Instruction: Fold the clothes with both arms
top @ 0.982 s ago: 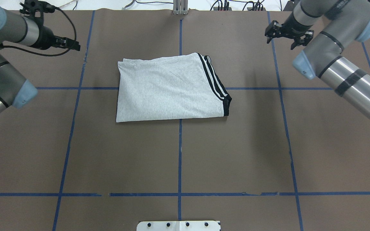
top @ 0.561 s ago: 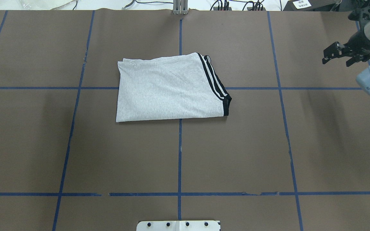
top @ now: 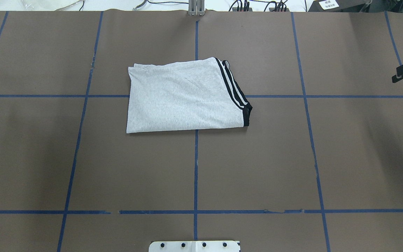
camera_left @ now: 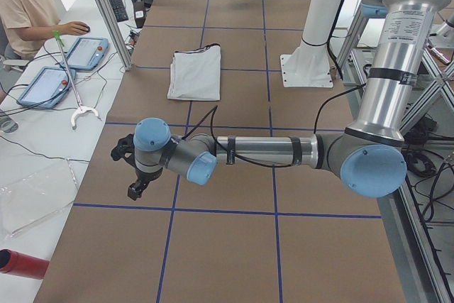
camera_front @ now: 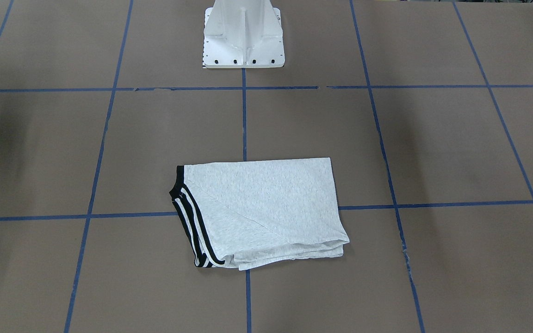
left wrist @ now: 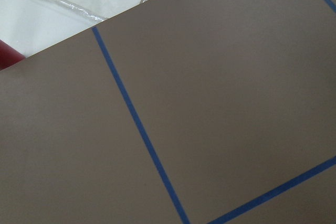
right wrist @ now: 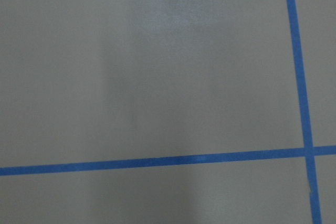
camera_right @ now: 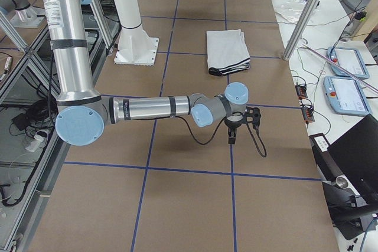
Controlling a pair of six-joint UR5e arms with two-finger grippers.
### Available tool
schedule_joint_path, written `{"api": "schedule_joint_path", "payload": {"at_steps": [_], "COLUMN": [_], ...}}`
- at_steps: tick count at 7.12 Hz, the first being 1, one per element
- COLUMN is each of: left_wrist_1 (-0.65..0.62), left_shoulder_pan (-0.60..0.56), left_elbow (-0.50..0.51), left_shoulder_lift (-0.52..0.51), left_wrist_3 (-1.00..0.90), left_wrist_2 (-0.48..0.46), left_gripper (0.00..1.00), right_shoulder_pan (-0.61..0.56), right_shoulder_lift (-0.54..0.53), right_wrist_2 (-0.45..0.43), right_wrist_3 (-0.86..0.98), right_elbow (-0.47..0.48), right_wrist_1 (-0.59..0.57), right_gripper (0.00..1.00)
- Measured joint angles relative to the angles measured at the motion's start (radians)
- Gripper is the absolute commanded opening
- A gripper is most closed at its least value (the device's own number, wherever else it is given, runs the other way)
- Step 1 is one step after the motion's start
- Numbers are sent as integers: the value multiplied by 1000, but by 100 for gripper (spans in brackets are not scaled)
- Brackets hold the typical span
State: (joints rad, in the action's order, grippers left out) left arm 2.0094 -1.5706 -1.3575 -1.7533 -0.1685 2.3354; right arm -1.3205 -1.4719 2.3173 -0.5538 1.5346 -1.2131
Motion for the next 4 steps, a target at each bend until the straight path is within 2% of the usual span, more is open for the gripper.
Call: {"api": "schedule_joint_path", "payload": {"at_steps": [4], "left_wrist_1": [-15], "left_shoulder_pan": [-10], "left_elbow": [-38], "left_shoulder_lift": [71], "left_wrist_3": [13], "left_wrist_2": [-11], "left_gripper": [100], "right_shoulder_pan": [-70], "right_shoulder_lift": [-17], "right_wrist_2": [-9], "right_wrist_3": [171], "right_elbow": [14], "right_wrist_1": [-97], "right_gripper": [100]}}
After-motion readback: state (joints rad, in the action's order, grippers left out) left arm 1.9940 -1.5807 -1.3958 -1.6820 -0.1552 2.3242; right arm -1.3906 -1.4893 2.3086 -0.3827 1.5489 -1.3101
